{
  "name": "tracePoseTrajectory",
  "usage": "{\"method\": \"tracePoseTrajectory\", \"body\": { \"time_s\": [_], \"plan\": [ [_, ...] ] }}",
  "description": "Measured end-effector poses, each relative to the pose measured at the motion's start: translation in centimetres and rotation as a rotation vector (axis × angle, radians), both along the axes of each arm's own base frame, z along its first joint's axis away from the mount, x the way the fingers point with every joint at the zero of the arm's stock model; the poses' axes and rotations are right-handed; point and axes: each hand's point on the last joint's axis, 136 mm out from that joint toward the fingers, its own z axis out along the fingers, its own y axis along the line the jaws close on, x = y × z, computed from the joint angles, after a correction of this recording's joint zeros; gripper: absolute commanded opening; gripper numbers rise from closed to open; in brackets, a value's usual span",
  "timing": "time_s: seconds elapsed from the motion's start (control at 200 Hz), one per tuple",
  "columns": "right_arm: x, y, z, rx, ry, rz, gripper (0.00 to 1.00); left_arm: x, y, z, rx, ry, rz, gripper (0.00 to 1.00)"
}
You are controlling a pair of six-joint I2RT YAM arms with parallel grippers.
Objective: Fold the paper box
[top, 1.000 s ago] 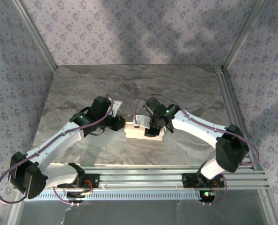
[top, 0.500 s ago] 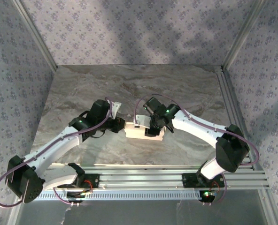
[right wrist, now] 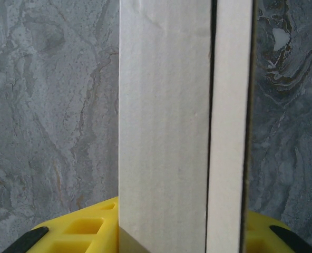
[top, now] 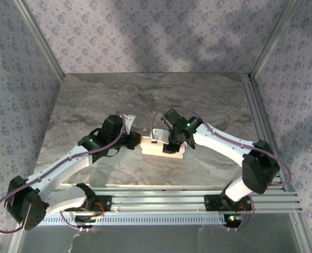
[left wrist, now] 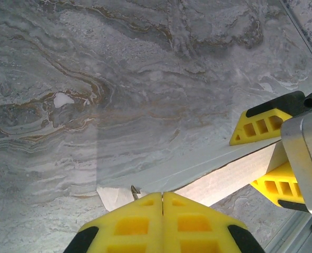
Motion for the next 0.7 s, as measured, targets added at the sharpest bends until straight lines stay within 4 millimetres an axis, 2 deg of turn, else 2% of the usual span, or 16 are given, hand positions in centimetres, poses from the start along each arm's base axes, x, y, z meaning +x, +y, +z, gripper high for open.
{"method": "tracePoseTrajectory", "body": {
  "time_s": [0.7],
  "plan": [
    [0.83, -0.12, -0.14, -0.005, -0.087, 0.005, 0.35, -0.21, -0.08, -0.54, -0.06, -0.1, 0.029, 0.01]
  ]
}}
